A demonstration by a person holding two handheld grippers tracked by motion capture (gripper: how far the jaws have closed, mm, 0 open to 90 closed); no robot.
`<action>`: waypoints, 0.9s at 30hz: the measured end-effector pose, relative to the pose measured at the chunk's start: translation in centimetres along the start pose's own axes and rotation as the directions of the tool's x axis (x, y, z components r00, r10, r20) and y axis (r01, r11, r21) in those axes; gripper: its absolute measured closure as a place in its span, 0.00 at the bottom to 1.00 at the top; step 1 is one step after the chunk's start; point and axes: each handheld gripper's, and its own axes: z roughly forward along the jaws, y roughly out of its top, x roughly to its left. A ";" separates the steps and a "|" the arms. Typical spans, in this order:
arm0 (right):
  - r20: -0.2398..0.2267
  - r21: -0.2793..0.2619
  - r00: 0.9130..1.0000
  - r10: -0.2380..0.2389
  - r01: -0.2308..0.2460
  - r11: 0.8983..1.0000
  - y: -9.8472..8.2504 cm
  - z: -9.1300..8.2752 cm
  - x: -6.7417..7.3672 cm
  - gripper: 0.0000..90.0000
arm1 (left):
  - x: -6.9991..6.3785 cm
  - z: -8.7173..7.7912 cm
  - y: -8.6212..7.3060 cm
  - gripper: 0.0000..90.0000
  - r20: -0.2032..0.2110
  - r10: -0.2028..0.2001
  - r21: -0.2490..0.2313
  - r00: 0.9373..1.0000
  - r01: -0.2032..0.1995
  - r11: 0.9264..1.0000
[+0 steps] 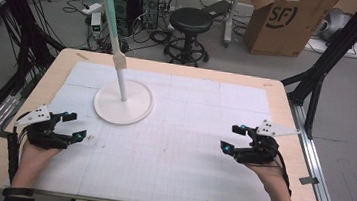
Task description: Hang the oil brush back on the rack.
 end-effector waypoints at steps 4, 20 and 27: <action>0.013 -0.003 1.000 0.021 -0.021 1.000 -2.0 0.1 -0.2 0.22 | 0.0 0.0 0.0 0.18 -0.004 0.002 0.000 1.000 -0.002 1.000; 0.043 0.061 0.997 0.071 -0.074 0.995 -5.3 0.7 -0.9 0.19 | -0.1 0.2 -0.1 0.18 -0.006 0.011 0.007 1.000 -0.011 1.000; 0.057 0.060 0.995 0.082 -0.085 0.995 -5.7 0.6 -1.3 0.19 | -0.1 0.3 -0.2 0.18 -0.004 0.012 0.020 1.000 -0.012 1.000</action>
